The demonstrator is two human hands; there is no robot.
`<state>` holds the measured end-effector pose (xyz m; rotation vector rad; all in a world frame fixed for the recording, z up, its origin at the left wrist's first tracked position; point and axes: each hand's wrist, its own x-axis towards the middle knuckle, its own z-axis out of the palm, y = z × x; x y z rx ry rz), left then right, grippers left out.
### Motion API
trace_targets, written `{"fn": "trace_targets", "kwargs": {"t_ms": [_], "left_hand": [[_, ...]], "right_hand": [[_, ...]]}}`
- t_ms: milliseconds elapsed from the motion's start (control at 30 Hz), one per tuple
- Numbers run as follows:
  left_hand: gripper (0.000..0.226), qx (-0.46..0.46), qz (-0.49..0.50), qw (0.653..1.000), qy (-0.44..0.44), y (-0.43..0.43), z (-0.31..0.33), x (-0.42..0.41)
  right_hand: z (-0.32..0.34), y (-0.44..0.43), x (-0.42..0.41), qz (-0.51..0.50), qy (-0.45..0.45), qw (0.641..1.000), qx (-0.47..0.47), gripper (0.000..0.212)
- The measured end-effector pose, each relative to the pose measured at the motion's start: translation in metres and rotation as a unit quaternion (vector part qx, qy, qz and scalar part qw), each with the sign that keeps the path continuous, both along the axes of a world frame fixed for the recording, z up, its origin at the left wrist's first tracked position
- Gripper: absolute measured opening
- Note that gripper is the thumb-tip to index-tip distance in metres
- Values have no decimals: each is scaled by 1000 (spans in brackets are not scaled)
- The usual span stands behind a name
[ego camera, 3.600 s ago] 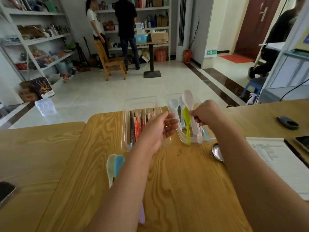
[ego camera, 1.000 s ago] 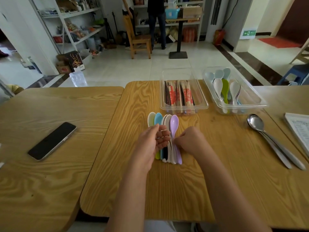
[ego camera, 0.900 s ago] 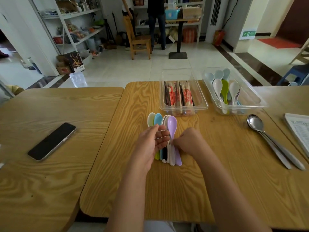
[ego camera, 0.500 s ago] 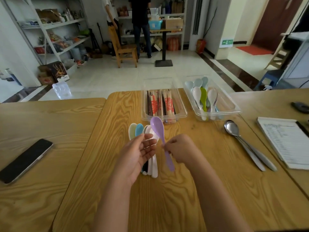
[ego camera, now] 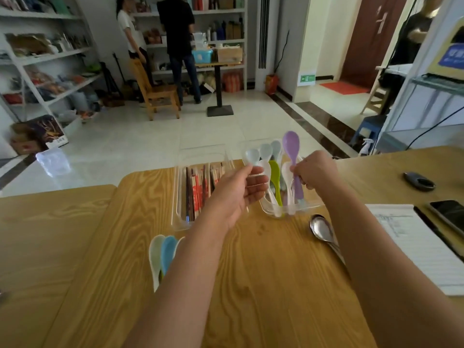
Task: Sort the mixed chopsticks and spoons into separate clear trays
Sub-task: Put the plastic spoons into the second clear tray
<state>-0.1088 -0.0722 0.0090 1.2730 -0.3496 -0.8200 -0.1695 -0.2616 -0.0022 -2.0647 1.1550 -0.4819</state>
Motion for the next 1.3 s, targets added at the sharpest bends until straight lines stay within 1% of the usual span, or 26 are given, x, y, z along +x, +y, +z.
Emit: {"fn": "trace_targets", "kwargs": {"t_ms": [100,133,233,333,400,433,533,600,733,833,867,933,1000,1067,1167,1300], "left_hand": [[29,12,-16,1000,-12,-25,3,13],[29,17,-20,1000,-15,-30,1,16],[27,24,-29,999,-15,-38,-5,22],[24,24,-32,999,-8,-40,-14,25],[26,29,-30,999,-3,-40,-19,27],[28,31,-29,999,-1,-40,-22,28],[29,35,-26,999,0,-39,-25,31],[29,37,-24,999,1,-38,-26,31],[29,43,-22,999,4,-39,-28,29],[28,49,-24,999,4,-39,-29,26],[28,50,-25,998,3,-38,-28,25],[28,48,-24,999,0,-35,-25,22],[28,42,-19,999,-1,-30,-20,19],[29,34,-13,999,-2,-22,-14,14],[29,22,-4,1000,-6,-5,-2,5],[30,4,20,1000,-14,27,15,-9]], "right_hand": [[-8,-22,19,2,80,996,-41,20],[-14,-25,22,5,94,995,-44,20],[-29,-28,31,9,123,991,-47,9],[-41,-25,32,20,171,984,-38,9],[-50,-24,31,27,182,983,-30,16],[-54,-24,30,27,174,984,-30,16],[-58,-25,28,22,161,986,-49,4],[-58,-26,28,27,147,987,-59,2],[-58,-25,26,28,133,989,-60,11],[-55,-23,25,21,119,991,-61,11],[-51,-22,24,21,111,991,-66,14],[-40,-16,23,21,77,995,-62,23],[-26,-7,21,18,39,998,-52,25],[-12,8,18,31,-3,999,-37,21],[3,38,8,72,-93,993,32,10],[19,86,-8,111,-147,981,62,10]]}}
